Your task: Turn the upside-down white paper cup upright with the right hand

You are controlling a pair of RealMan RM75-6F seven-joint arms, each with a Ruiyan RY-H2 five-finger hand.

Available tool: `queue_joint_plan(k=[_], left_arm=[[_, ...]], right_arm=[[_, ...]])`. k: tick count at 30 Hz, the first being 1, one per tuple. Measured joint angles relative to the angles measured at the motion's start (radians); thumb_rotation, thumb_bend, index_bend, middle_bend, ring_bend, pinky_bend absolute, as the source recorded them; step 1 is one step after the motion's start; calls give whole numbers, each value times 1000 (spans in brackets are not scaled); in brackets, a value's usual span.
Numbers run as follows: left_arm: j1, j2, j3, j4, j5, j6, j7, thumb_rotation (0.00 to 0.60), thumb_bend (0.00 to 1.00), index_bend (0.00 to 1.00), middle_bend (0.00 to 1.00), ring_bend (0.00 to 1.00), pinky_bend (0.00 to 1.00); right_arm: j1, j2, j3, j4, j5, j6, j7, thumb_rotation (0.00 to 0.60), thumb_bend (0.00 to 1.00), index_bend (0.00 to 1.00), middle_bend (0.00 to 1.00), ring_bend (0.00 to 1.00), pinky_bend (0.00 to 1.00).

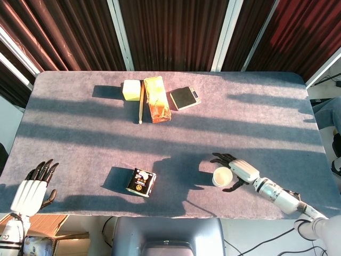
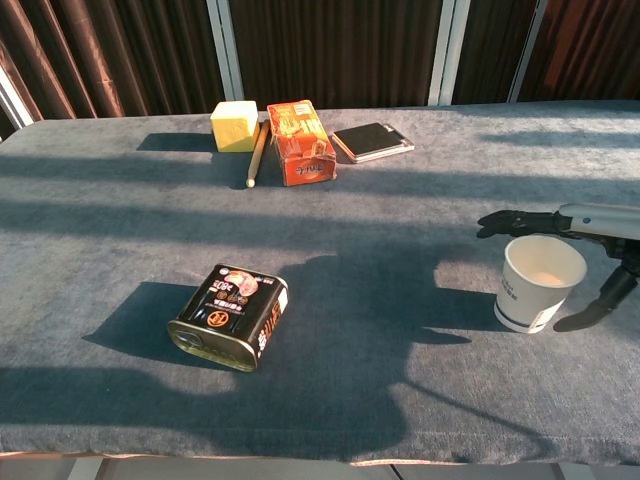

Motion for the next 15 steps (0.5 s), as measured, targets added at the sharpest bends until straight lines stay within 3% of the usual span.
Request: queue_joint_plan(k=[8, 15], left_arm=[[1, 3, -1, -2, -2, 1, -5, 600, 409, 93, 13, 0, 201], [1, 2, -3, 0, -6, 1, -1, 600, 409, 94, 13, 0, 202]], right_arm=[[-29, 101, 19, -142, -3, 96, -180, 600, 169, 86, 0, 0, 6], [-125, 204, 67, -376, 69, 197, -610, 600, 169, 118, 0, 0, 48]])
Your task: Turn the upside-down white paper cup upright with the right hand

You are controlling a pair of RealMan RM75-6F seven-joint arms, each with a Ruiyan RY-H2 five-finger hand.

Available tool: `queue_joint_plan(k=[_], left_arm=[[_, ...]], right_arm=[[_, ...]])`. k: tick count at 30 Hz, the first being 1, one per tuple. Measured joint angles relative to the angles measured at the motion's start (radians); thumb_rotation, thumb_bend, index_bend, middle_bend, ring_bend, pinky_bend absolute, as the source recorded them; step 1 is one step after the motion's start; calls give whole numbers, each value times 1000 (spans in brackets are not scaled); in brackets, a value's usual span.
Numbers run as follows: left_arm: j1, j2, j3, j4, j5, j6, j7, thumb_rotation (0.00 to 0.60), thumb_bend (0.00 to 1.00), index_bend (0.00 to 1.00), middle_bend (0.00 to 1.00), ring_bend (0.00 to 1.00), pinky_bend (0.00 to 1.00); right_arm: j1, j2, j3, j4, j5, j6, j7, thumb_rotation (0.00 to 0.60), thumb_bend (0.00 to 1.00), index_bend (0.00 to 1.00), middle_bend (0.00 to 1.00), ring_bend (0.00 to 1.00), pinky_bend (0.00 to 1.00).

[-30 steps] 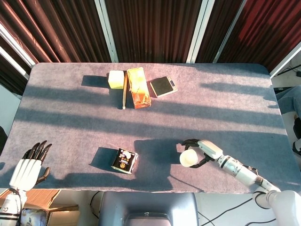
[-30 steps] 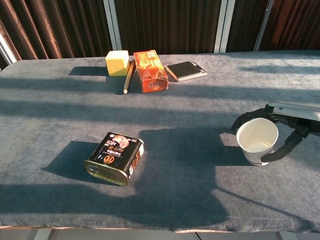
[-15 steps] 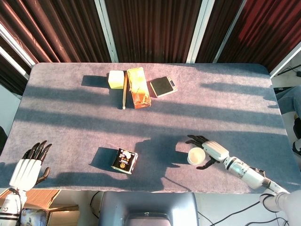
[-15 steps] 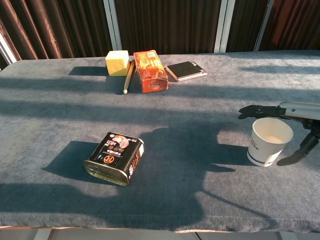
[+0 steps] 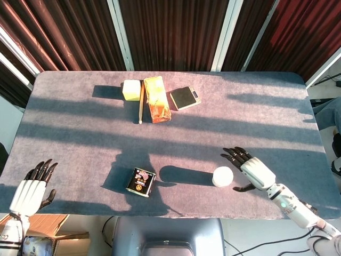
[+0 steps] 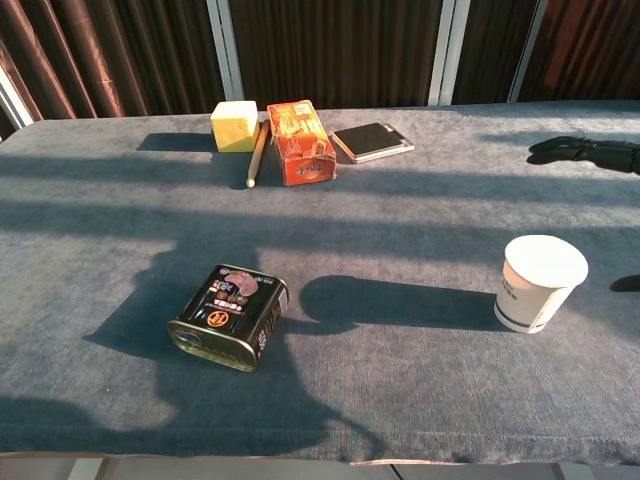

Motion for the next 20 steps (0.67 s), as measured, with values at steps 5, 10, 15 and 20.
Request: queue_joint_plan(k=[5, 10, 15, 20], left_arm=[[5, 2, -1, -1, 2, 11, 0, 600, 409, 94, 13, 0, 202], [12, 4, 2, -3, 14, 31, 0, 600, 408, 94, 14, 0, 202], [19, 4, 4, -6, 25, 46, 4, 600, 407, 94, 13, 0, 202], [23, 1, 4, -6, 33, 56, 9, 600, 408, 94, 13, 0, 202]], right_arm=[[-108, 45, 44, -185, 104, 87, -336, 600, 169, 125, 0, 0, 75], [-230, 48, 117, -279, 254, 174, -555, 600, 170, 104, 0, 0, 88], [-268, 34, 161, -289, 292, 188, -580, 600, 169, 79, 0, 0, 93], [-279, 30, 174, -287, 278, 176, -580, 600, 169, 81, 0, 0, 93]])
